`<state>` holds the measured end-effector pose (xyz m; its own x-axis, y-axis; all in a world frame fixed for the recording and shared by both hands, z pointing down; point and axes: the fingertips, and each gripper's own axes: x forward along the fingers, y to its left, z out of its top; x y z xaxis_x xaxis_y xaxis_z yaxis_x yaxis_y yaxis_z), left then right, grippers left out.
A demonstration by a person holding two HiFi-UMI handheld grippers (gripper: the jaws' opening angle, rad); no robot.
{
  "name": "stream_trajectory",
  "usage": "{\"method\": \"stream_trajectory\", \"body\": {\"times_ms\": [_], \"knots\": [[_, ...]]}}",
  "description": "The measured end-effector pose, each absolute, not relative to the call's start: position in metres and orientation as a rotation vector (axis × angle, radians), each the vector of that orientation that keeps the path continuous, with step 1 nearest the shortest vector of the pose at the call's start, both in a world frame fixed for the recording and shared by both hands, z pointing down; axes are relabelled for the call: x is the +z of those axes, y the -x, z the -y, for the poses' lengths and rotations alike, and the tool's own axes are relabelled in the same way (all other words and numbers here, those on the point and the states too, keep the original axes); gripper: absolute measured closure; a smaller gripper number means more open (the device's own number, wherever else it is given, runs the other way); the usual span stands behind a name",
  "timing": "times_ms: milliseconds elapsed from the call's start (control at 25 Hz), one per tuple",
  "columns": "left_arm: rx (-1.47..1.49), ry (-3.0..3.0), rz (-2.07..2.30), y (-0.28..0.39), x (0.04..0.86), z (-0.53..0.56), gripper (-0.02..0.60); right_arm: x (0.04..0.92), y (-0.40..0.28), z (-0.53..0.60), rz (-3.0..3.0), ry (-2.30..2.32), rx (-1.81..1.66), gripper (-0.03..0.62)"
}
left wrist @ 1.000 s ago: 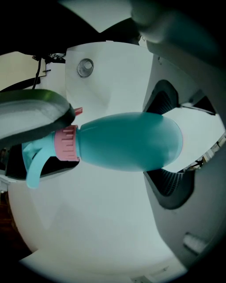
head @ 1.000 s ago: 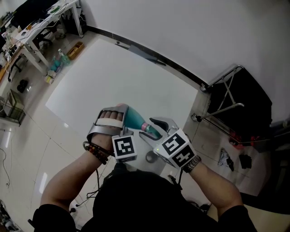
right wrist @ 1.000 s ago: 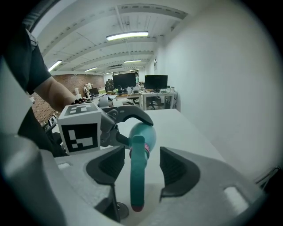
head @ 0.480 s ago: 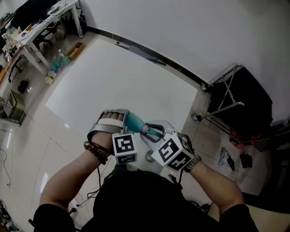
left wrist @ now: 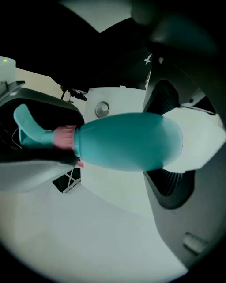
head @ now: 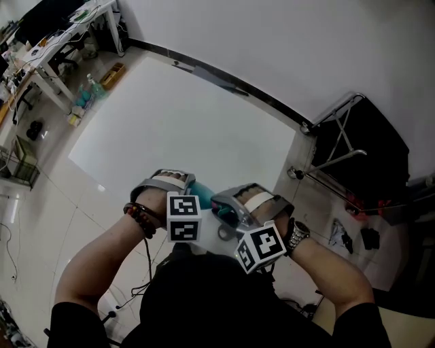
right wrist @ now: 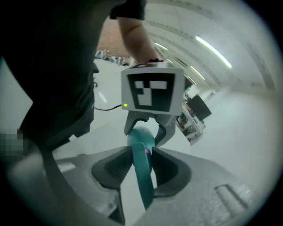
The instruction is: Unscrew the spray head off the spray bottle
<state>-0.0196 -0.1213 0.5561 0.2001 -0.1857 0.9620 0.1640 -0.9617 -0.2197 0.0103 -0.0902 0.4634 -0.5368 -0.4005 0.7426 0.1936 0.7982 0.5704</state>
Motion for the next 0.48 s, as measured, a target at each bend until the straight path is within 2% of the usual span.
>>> {"method": "stream_trajectory", "body": {"times_ms": [240, 480], "knots": [[-1.838, 2.255, 0.127, 0.017, 0.559, 0.103, 0.176, 0.465, -0.009, 0.072, 1.802, 0.006, -1.201, 0.468], [-1.822, 2.271, 0.115, 0.015, 0.557, 0.104, 0.178, 0.466, -0.012, 0.070, 1.748, 0.023, -1.313, 0.468]]}}
